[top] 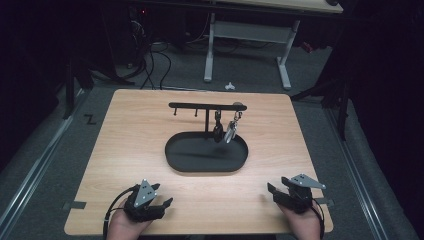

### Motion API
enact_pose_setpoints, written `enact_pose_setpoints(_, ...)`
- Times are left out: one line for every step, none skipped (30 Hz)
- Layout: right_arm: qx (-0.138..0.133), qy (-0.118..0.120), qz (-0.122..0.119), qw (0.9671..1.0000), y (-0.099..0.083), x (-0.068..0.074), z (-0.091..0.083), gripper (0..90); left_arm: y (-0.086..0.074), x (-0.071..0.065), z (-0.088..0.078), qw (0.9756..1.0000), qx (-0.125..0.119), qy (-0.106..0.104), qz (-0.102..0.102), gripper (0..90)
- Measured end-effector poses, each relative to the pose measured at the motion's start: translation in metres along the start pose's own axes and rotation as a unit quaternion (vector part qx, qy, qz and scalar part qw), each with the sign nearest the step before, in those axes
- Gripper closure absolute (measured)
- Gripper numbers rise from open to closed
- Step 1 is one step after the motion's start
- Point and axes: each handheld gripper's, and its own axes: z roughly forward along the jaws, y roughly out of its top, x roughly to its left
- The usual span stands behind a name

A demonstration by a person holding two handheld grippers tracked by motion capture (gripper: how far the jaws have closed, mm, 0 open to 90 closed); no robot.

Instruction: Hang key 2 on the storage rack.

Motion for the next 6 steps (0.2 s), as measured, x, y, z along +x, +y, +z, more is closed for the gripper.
enact_pose_setpoints(0.007, 0.0, 0.002, 1.0, -0.0023, 0.0, 0.0017, 36.9, 0.0006, -0.0001, -0.0005, 1.0, -0.002, 0.0, 0.001, 33.6)
enact_pose_setpoints(0.019, 0.002, 0.008, 0.9998, -0.0058, -0.0001, 0.0045, 37.0, 0.0011, 0.0, -0.0007, 1.0, -0.003, 0.002, 0.002, 33.4)
enact_pose_setpoints(0.019, 0.002, 0.008, 0.9998, -0.0058, -0.0001, 0.0045, 37.0, 0.0013, 0.0005, -0.0008, 1.0, -0.004, 0.002, 0.001, 33.4)
enact_pose_setpoints(0.022, 0.003, 0.011, 0.9997, -0.0065, -0.0005, 0.0054, 37.0, 0.0015, 0.0012, -0.0007, 1.0, -0.006, 0.001, -0.001, 33.4)
enact_pose_setpoints(0.021, 0.004, 0.014, 0.9997, -0.0067, -0.0004, 0.0058, 36.9, 0.0017, 0.0021, -0.0007, 1.0, -0.007, 0.001, -0.001, 33.5)
enact_pose_setpoints(0.022, 0.0, 0.014, 0.9997, -0.0067, 0.0002, 0.0064, 36.9, 0.0022, 0.003, -0.0005, 1.0, -0.008, 0.001, -0.001, 33.4)
